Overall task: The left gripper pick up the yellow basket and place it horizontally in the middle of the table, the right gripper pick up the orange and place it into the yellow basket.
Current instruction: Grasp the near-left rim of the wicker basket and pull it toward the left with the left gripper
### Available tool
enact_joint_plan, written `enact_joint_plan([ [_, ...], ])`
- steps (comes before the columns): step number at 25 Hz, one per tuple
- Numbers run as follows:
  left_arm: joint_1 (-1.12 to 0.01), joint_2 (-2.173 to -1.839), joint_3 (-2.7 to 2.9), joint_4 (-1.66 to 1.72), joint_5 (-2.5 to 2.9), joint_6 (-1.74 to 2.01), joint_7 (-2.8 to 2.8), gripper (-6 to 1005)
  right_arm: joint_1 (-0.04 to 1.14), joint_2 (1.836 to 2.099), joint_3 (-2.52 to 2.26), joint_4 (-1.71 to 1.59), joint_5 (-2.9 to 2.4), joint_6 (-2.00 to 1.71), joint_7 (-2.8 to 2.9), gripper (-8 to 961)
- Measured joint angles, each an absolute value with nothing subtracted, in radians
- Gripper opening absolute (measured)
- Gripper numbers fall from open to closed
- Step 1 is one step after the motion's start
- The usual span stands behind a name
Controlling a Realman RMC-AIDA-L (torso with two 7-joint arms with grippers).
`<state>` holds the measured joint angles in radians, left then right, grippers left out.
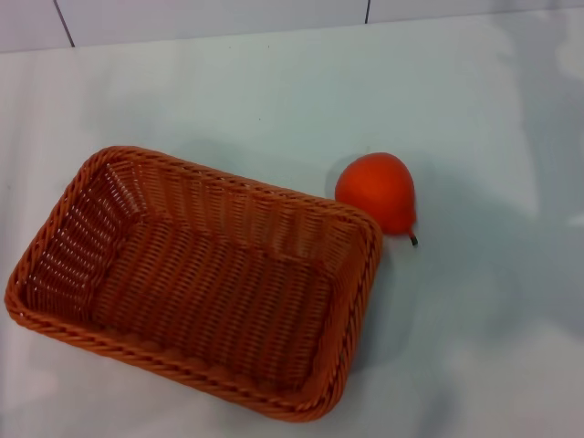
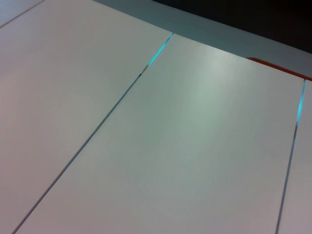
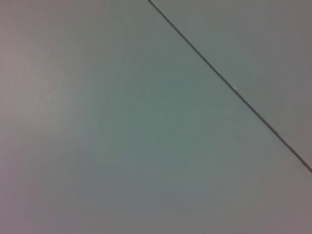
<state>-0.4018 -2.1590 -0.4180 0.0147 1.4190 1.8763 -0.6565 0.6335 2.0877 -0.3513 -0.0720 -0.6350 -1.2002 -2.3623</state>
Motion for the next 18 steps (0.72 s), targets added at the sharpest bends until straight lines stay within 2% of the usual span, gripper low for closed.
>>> enact_joint_plan([
  [12, -0.408, -2.152, -0.381, 0.064, 1.421, 1.850, -0.689, 780, 0.640, 2.086, -0.351, -0.072, -0.635, -1.196, -2.362, 945],
  [15, -0.410, -2.126, -0.318, 0.115, 1.421, 1.833, -0.803, 780, 0.641, 2.086, -0.351, -0.072, -0.635, -1.195, -2.362, 944],
  [18, -0.411, -2.086, -0.207, 0.187, 1.421, 1.824, -0.933, 780, 0.641, 2.086, -0.351, -0.073, -0.635, -1.195, -2.362, 944],
])
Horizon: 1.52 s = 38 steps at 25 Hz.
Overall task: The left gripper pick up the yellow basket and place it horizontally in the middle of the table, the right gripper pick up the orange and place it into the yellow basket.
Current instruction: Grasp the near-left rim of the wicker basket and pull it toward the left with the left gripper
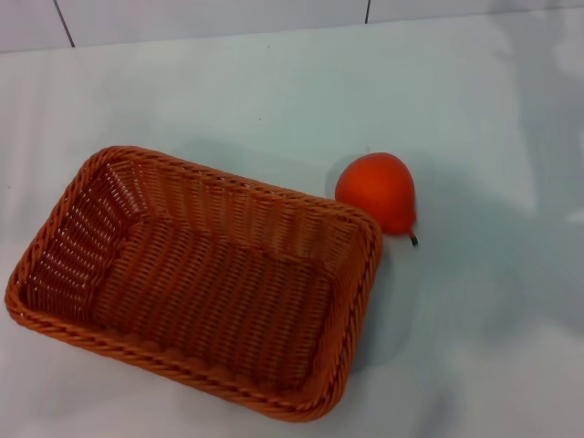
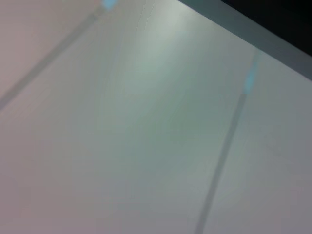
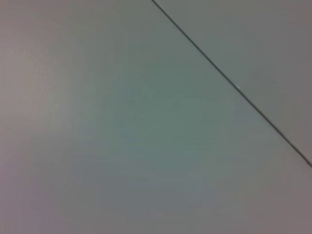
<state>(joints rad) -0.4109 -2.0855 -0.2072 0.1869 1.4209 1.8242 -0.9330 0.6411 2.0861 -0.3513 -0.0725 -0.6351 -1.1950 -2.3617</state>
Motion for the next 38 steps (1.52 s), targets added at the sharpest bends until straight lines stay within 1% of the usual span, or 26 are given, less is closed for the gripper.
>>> enact_joint_plan([
  [1, -0.411, -2.077, -0.186, 0.202, 1.421, 1.823, -0.952, 780, 0.641, 2.086, -0.351, -0.073, -0.635, -1.195, -2.361, 944],
  [3, -0.407, -2.042, -0.046, 0.303, 1.421, 1.791, -1.098, 780, 0.641, 2.086, -0.351, -0.073, -0.635, -1.195, -2.359, 944],
  [6, -0.385, -2.021, 0.137, 0.433, 1.421, 1.732, -1.254, 781, 0.636, 2.086, -0.351, -0.073, -0.635, -1.195, -2.341, 945],
  [7, -0.363, -2.013, 0.241, 0.520, 1.428, 1.700, -1.346, 781, 0.633, 2.086, -0.351, -0.074, -0.635, -1.196, -2.334, 945],
  [9, -0.344, -2.010, 0.312, 0.607, 1.453, 1.678, -1.429, 781, 0.627, 2.086, -0.351, -0.074, -0.635, -1.193, -2.321, 945],
  [14, -0.343, -2.013, 0.369, 0.878, 1.673, 1.661, -1.668, 781, 0.620, 2.088, -0.344, -0.071, -0.635, -1.189, -2.312, 944],
  [21, -0.405, -2.013, 0.526, 1.217, 2.099, 1.676, -2.032, 781, 0.612, 2.089, -0.336, -0.064, -0.635, -1.187, -2.312, 943],
  [29, -0.477, -2.029, 0.616, 1.310, 2.310, 1.721, -2.205, 780, 0.599, 2.092, -0.318, -0.061, -0.635, -1.173, -2.312, 944],
  [32, -0.512, -2.043, 0.628, 1.318, 2.376, 1.738, -2.229, 773, 0.596, 2.092, -0.309, -0.059, -0.635, -1.169, -2.312, 945],
  [38, -0.545, -2.083, 0.633, 1.368, 2.492, 1.762, -2.265, 758, 0.586, 2.092, -0.301, -0.052, -0.635, -1.154, -2.312, 945],
])
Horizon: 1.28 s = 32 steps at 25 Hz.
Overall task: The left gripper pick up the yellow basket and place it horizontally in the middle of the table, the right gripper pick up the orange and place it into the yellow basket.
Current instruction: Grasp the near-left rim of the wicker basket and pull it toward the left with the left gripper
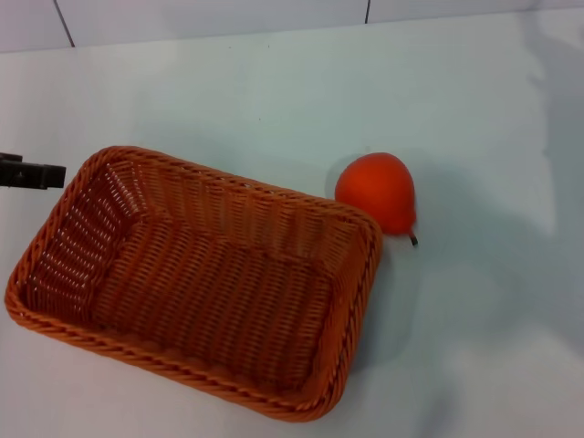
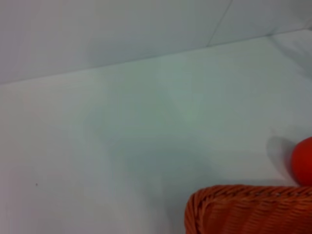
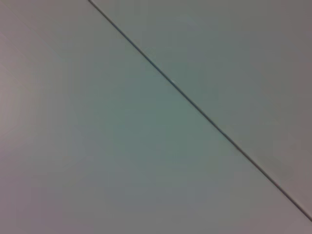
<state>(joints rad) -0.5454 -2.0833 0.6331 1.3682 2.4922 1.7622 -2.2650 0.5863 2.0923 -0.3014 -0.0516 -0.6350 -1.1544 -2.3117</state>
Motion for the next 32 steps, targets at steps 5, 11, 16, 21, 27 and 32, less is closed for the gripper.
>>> enact_joint_plan([
  [5, -0.558, -2.091, 0.660, 1.374, 2.553, 1.770, -2.313, 760, 0.585, 2.092, -0.292, -0.047, -0.635, -1.151, -2.312, 944],
  [11, -0.564, -2.114, 0.677, 1.367, 2.607, 1.767, -2.338, 757, 0.583, 2.091, -0.301, -0.050, -0.639, -1.153, -2.312, 944],
  [16, -0.566, -2.126, 0.694, 1.364, 2.617, 1.770, -2.354, 739, 0.586, 2.090, -0.304, -0.056, -0.642, -1.157, -2.312, 945],
  [21, -0.569, -2.147, 0.703, 1.357, 2.665, 1.759, -2.356, 722, 0.591, 2.089, -0.306, -0.057, -0.643, -1.157, -2.311, 944],
  [27, -0.581, -2.159, 0.709, 1.325, 2.720, 1.737, -2.359, 700, 0.589, 2.089, -0.309, -0.057, -0.643, -1.159, -2.309, 945],
  [32, -0.587, -2.157, 0.709, 1.291, 2.724, 1.713, -2.374, 682, 0.586, 2.089, -0.311, -0.054, -0.643, -1.160, -2.308, 945],
])
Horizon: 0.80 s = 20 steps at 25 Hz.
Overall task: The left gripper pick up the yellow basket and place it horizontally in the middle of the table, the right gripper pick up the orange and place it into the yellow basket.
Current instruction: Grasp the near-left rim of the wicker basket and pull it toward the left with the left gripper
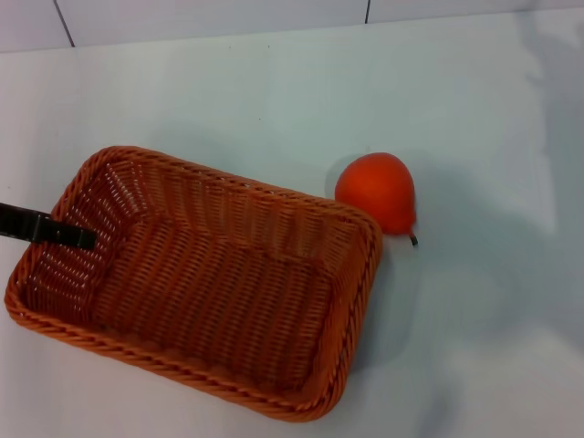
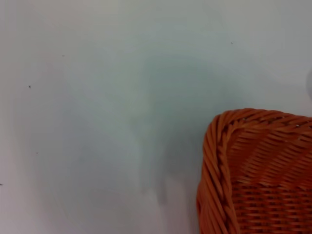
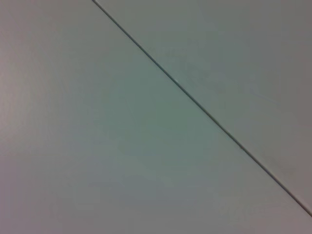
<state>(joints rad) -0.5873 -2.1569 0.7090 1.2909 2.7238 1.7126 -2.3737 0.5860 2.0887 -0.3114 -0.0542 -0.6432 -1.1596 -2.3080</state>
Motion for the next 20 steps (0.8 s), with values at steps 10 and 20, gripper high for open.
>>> enact_joint_plan([
  [10, -0.589, -2.154, 0.733, 1.259, 2.724, 1.712, -2.379, 540, 0.584, 2.088, -0.323, -0.050, -0.644, -1.156, -2.290, 944],
  [20, -0.591, -2.159, 0.733, 1.266, 2.723, 1.712, -2.393, 178, 0.577, 2.089, -0.344, -0.047, -0.644, -1.151, -2.284, 945],
])
